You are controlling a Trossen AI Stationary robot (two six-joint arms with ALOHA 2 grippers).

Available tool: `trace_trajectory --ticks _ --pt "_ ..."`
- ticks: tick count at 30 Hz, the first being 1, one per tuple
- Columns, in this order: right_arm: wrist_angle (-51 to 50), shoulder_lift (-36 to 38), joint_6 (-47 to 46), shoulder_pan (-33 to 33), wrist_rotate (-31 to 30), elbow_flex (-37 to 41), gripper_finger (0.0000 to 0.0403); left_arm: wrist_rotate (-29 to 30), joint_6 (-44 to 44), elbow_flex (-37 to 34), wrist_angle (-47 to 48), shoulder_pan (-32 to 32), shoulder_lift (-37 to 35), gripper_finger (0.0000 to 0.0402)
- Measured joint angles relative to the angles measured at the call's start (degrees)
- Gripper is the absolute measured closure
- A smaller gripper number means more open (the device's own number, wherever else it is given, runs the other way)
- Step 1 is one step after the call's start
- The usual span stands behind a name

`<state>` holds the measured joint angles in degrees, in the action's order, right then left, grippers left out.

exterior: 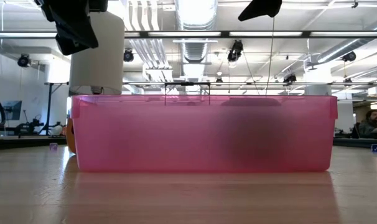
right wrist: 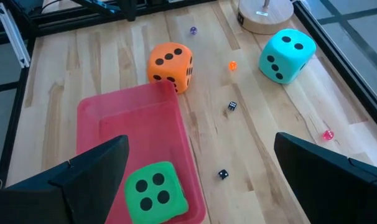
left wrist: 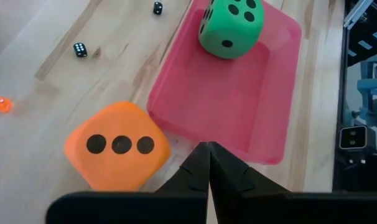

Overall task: Pick & Place Dice
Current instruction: Put the large orange dice into the pink bin

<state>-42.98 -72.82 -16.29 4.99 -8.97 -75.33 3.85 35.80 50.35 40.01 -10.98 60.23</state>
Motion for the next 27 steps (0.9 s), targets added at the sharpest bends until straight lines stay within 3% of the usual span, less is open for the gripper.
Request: trace_trajectory --ticks 6,15,27 --pt "0.0 0.0 0.0 0.0 0.0 0.0 0.0003 0.4 0.0 0.0 0.1 0.0 0.0 0.035" --pt "0.0 0.0 0.0 0.0 0.0 0.0 0.0003 4.6 0.2 0.0 0.1 0.0 0.0 0.025" --pt "0.0 0.0 0.0 0.0 0.0 0.0 0.0003 4.6 4.8 0.0 0.3 0.1 0.0 0.0135"
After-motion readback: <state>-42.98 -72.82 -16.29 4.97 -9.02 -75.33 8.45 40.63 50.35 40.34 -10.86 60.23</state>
